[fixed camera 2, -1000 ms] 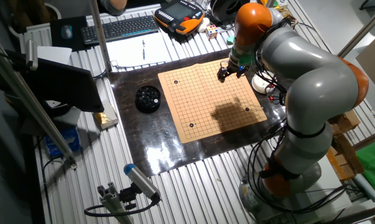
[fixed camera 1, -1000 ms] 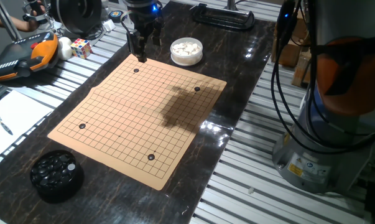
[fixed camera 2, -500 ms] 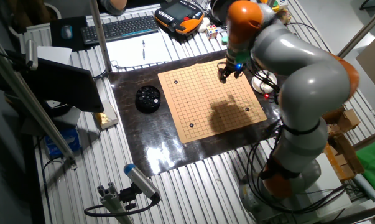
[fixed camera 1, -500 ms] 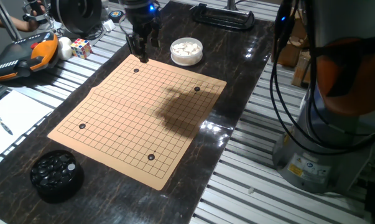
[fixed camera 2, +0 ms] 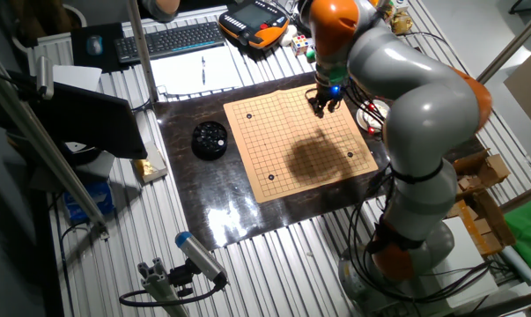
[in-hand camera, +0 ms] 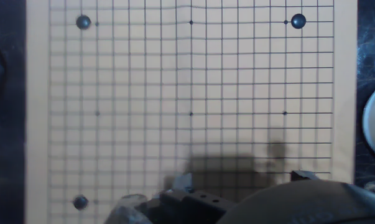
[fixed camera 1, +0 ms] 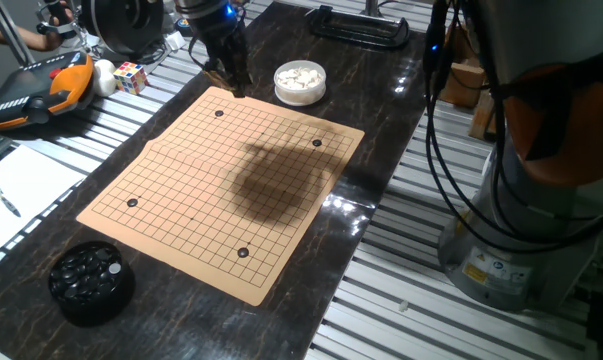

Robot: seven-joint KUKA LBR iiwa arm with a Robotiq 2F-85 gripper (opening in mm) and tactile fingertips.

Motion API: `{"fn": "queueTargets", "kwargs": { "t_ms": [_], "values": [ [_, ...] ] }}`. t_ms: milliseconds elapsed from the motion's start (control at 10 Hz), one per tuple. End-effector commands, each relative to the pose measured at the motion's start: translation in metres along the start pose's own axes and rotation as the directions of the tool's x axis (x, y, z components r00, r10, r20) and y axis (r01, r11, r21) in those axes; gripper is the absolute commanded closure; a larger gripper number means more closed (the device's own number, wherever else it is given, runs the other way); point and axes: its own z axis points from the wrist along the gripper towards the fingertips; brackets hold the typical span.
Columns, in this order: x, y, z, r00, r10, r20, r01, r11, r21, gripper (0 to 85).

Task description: Play the first move as black on the 3-4 point in the upper right corner of the Go board

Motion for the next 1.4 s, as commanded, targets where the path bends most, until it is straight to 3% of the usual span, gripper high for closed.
{"fn": "queueTargets", "kwargs": {
  "t_ms": [0, 1100, 1300],
  "values": [
    [0.0000, 0.0000, 0.0002, 1.000, 0.000, 0.000, 0.000, 1.000, 0.000, 84.0],
    [0.0000, 0.0001, 0.0002, 1.000, -0.017, 0.000, 0.017, 1.000, -0.002, 84.0],
    [0.0000, 0.0001, 0.0002, 0.997, -0.076, 0.018, 0.076, 0.997, -0.008, 82.3]
  ]
}}
